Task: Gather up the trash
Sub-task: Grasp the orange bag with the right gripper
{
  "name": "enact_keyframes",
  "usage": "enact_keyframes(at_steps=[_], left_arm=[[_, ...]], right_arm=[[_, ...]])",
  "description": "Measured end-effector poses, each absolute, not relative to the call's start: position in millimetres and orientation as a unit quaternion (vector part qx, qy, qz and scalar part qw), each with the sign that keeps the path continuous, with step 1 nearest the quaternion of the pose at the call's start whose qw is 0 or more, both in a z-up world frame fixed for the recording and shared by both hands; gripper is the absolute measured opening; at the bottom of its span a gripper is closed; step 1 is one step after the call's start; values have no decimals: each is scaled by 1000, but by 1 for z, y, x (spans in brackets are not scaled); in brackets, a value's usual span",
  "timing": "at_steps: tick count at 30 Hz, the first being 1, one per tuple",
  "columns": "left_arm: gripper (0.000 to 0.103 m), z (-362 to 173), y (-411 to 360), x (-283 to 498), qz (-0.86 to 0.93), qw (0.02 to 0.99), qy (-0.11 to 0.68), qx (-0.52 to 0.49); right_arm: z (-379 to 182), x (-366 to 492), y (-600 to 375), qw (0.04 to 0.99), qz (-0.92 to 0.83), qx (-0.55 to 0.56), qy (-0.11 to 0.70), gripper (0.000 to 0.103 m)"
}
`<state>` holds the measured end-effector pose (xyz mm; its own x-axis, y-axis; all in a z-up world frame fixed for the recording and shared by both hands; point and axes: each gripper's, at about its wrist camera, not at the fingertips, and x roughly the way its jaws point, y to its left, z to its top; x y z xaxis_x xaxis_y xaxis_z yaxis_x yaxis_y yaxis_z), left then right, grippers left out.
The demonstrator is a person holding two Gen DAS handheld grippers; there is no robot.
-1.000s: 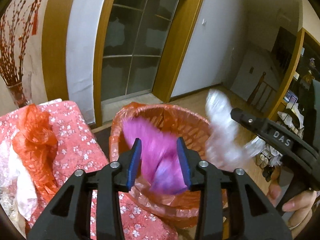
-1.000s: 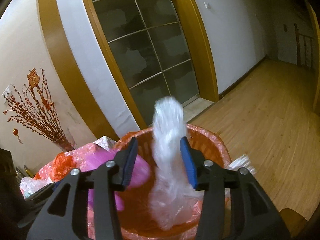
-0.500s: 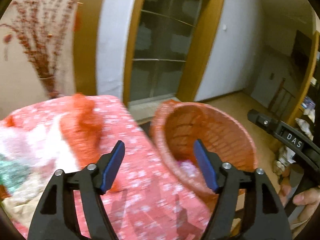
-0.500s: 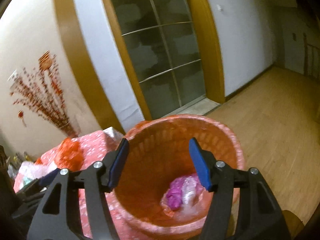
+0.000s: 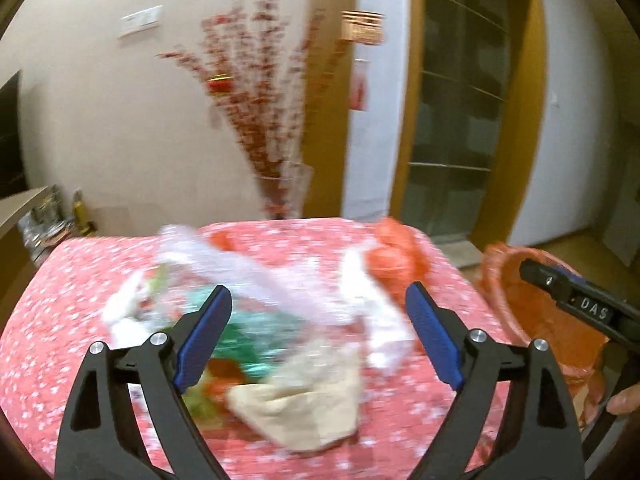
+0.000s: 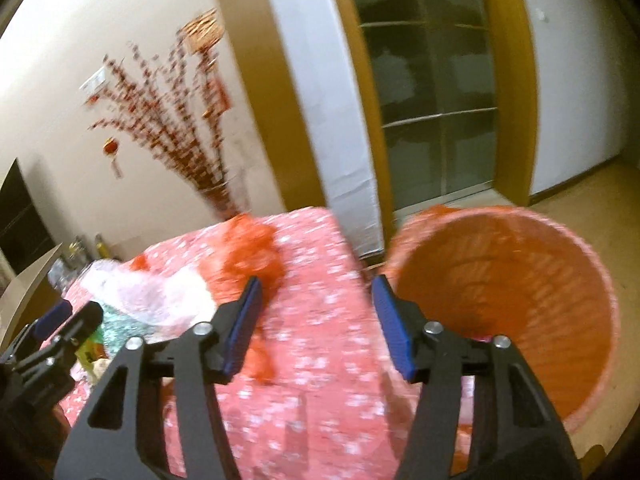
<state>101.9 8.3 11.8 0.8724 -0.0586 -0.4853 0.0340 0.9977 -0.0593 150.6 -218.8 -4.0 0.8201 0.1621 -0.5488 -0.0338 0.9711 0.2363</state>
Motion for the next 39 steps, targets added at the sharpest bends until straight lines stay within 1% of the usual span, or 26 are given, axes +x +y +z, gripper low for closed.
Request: enact_keyframes(at_steps=[4,7,15,22,23,25,28,34,39], left_arm=[[88,11,44,100,11,967,252,-44],[88,10,63,97,25,966,251,-52],[88,6,90,102,41,963,258,-69],[88,1,97,105,43,960,266,-74],[88,0,97,106,43,960,268,-74],[88,-2,96,106,41,959,270,-73],[88,-2,93,107,37,959,271,-72],[88,0,78,111,17,960,273,-65],[88,6,52,121,-12,958,280,-59]], right_arm=[[-15,171,-189,940,79,102,317,47],[-26,189,-171,931,93,104,336,47],[-40,217,-139,923,99,95,361,47],[-53,239,-133,916,79,93,382,46],[-55,241,-134,915,79,95,385,45],[-58,243,-136,912,80,99,390,36],[-61,245,-137,911,81,102,392,27],[-56,235,-146,916,79,104,380,19],[-47,219,-166,922,70,112,364,18]])
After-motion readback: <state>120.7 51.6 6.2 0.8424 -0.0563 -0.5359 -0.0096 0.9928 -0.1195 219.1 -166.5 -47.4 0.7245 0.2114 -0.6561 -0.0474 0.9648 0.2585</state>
